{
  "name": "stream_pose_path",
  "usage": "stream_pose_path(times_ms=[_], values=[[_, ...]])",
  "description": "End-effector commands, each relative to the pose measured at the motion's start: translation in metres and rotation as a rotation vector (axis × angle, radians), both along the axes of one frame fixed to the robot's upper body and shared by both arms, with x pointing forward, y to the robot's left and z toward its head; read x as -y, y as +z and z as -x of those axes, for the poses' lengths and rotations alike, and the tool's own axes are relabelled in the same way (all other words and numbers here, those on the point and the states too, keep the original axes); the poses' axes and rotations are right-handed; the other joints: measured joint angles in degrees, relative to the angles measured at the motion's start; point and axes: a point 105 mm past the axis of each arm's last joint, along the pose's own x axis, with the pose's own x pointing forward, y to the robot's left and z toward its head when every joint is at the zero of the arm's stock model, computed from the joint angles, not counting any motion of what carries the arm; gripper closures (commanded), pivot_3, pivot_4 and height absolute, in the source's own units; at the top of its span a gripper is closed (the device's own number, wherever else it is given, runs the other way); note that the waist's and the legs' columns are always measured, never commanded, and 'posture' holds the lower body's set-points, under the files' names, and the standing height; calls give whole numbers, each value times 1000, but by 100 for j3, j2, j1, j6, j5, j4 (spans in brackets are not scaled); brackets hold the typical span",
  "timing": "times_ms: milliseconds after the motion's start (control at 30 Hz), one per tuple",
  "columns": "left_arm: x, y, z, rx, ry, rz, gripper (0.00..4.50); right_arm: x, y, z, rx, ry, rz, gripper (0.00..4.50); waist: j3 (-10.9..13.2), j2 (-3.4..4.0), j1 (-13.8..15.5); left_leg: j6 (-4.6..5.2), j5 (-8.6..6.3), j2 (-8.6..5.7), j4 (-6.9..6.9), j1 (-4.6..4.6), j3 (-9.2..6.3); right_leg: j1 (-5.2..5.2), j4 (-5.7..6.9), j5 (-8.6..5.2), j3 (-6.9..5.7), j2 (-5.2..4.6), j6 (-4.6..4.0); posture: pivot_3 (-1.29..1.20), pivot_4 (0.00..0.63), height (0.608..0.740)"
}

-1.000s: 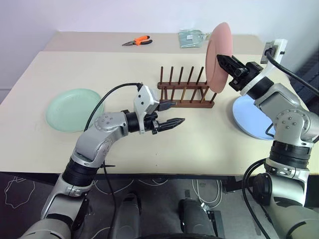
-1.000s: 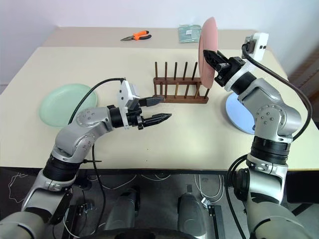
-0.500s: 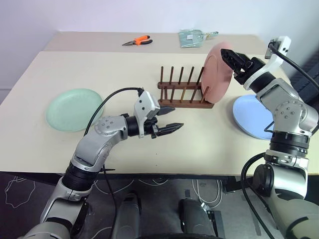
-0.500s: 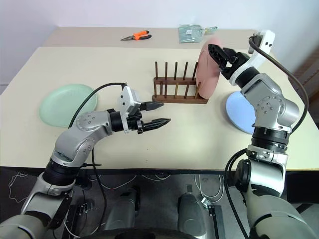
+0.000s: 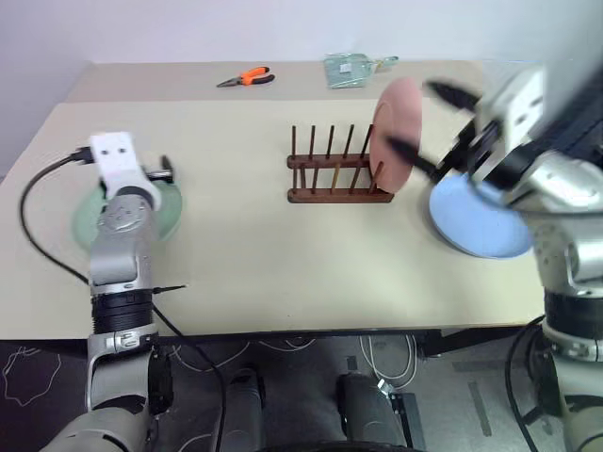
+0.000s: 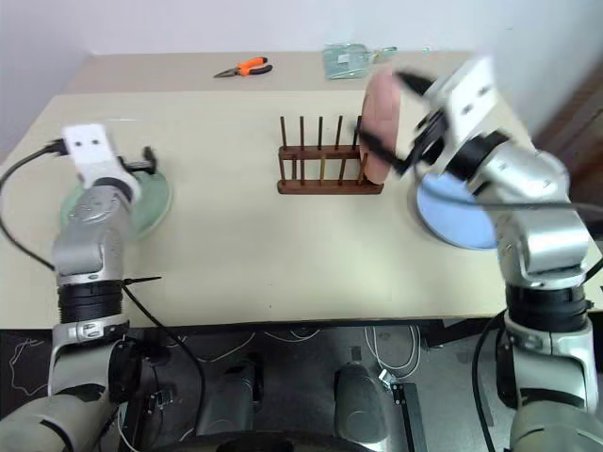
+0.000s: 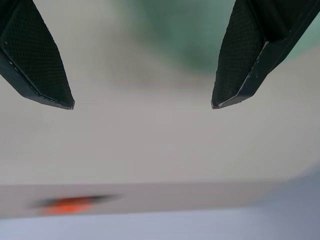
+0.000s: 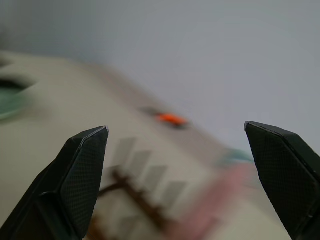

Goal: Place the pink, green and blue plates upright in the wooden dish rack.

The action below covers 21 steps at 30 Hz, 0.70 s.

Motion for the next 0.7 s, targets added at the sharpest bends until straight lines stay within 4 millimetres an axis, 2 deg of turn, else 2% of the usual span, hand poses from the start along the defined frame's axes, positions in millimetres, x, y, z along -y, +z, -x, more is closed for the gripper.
stream_pose_path(times_ms=[33,100,267,367,467,633,667,700], values=[[-46,-10,29,-21,267,127,0,-24,-33,19,-28,128,205,39,1,-8,104,-1,-1,0,4,0,0,2,-4,1,0,0,-1,0,150,740],[-49,-22,36,-22,263,239,0,-35,-42,23,-69,172,177,39,1,-11,130,-3,0,-1,10,1,0,4,-4,3,0,0,-7,0,150,740],[-47,-34,50,-4,291,422,0,-54,-55,27,-96,217,139,39,-4,-35,228,-10,11,0,14,2,-2,5,-3,12,-2,0,-25,0,150,740],[-37,-44,46,-13,232,544,0,-58,-59,26,-95,215,136,39,-5,-38,221,-10,11,-1,13,1,-2,6,-5,12,-2,0,-25,0,150,740],[-25,-48,40,-6,167,647,773,-60,-60,24,-79,202,133,0,-5,-38,222,-10,12,0,10,2,-2,3,-2,13,-2,1,-23,0,150,740],[-29,-52,43,8,227,719,3291,-56,-61,18,-93,166,125,0,-6,-40,219,-9,11,0,11,2,-2,6,-4,13,-3,1,-22,0,150,740],[-30,-50,41,7,219,703,3793,-56,-61,17,-102,159,122,0,-6,-40,218,-9,12,0,10,3,-2,5,-4,13,-3,1,-22,0,150,740],[-27,-39,36,40,174,655,4268,-55,-60,16,-104,157,124,0,-6,-40,218,-9,12,0,10,3,-2,3,-3,13,-3,1,-22,0,150,740]])
